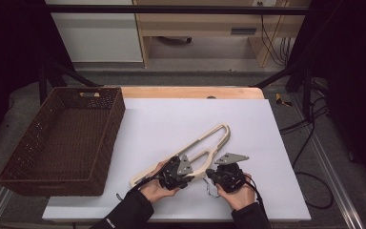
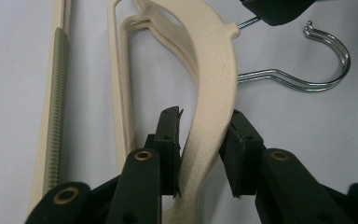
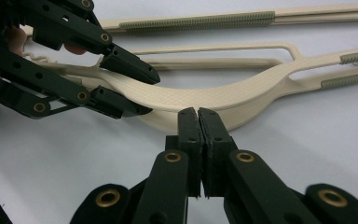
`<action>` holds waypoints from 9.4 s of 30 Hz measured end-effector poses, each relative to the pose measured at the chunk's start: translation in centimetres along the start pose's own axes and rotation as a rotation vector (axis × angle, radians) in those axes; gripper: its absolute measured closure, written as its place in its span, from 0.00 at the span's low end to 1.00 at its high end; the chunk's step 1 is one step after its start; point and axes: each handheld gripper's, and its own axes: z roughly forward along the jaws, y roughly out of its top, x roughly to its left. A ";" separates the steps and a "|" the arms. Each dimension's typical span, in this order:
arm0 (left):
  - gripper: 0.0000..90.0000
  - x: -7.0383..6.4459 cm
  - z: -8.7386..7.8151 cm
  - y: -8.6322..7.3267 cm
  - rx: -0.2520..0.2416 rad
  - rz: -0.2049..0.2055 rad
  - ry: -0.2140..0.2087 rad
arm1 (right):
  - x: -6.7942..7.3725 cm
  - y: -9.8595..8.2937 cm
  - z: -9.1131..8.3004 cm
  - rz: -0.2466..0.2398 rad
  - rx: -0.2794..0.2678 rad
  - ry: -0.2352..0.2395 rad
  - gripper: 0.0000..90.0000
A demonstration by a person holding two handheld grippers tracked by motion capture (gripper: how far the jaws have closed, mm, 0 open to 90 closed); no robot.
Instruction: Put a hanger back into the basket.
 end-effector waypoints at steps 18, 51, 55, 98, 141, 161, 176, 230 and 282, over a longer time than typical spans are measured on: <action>0.84 0.4 -1.8 0.2 -0.022 0.007 0.028 | -4.0 0.0 -6.5 0.075 -0.287 -0.100 0.68; 0.96 6.1 -7.4 -1.2 -0.138 -0.308 0.182 | -7.5 -2.5 -5.7 0.070 -0.321 -0.112 0.14; 0.96 6.6 -8.0 -1.6 -0.154 -0.329 0.178 | -7.5 -2.5 -5.8 0.069 -0.322 -0.112 0.14; 0.96 11.7 -25.7 -2.1 -0.339 -0.295 0.184 | -7.3 -2.3 -7.5 0.060 -0.393 -0.171 0.04; 0.96 21.3 -30.3 -16.6 -0.225 -0.472 0.347 | -7.3 -2.3 -7.3 0.056 -0.381 -0.163 0.04; 0.96 21.8 -27.0 -20.9 -0.102 -0.603 0.343 | -7.2 -2.3 -7.1 0.055 -0.372 -0.160 0.04; 0.88 22.2 -26.7 -22.7 0.014 -0.731 0.428 | -7.1 -2.3 -7.0 0.049 -0.364 -0.155 0.04; 0.07 8.3 -20.7 -9.3 -0.514 -0.413 0.294 | -5.0 -1.6 -6.1 0.042 -0.345 -0.063 0.08; 0.07 3.7 -12.9 -9.1 -0.368 -0.337 0.132 | -0.3 -3.3 3.1 0.037 0.013 0.007 0.92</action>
